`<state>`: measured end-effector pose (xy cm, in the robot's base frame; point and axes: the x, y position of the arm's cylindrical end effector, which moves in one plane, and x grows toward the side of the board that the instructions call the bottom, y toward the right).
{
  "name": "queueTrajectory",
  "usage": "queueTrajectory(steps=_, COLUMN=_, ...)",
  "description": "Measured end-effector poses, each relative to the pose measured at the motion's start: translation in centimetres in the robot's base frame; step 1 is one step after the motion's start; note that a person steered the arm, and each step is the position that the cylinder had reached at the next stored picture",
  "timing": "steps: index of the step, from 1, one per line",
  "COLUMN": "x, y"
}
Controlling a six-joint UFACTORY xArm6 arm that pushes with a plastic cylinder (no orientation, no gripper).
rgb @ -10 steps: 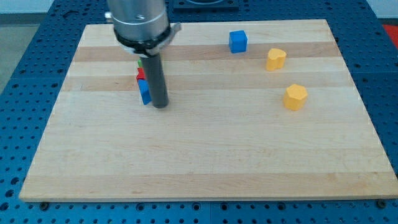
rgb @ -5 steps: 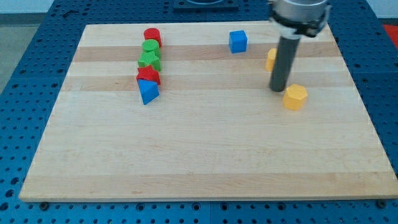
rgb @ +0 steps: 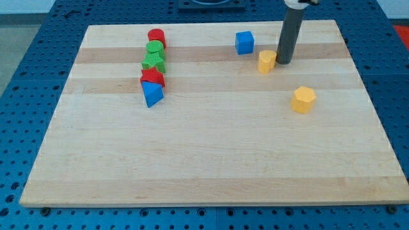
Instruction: Slide the yellow heart towards the green star
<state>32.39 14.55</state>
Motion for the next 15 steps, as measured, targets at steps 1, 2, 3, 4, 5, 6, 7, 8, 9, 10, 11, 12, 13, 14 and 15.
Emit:
queueTrajectory(steps=1, x=0.4, y=0.0)
queueTrajectory(steps=2, x=0.7, y=0.5)
queueTrajectory(steps=3, x=0.7, y=-0.3)
queueTrajectory(steps=4, x=0.7, y=-1.7)
queueTrajectory(steps=5, x=0.7, y=-3.0)
queueTrajectory(steps=6, x=0.7, y=-4.2)
queueTrajectory(steps=7, x=0.3, y=-5.7)
queueTrajectory(steps=8, x=0.1, y=-7.6)
queueTrajectory(steps=9, x=0.0, y=-8.0)
queueTrajectory(steps=10, x=-0.2, y=-9.1)
queueTrajectory(steps=11, x=-0.2, y=-10.9)
queueTrajectory(steps=12, x=-0.2, y=-12.8)
queueTrajectory(steps=13, x=-0.4, y=-14.1)
queueTrajectory(steps=14, x=-0.1, y=-15.4)
queueTrajectory(steps=15, x=0.4, y=-15.8)
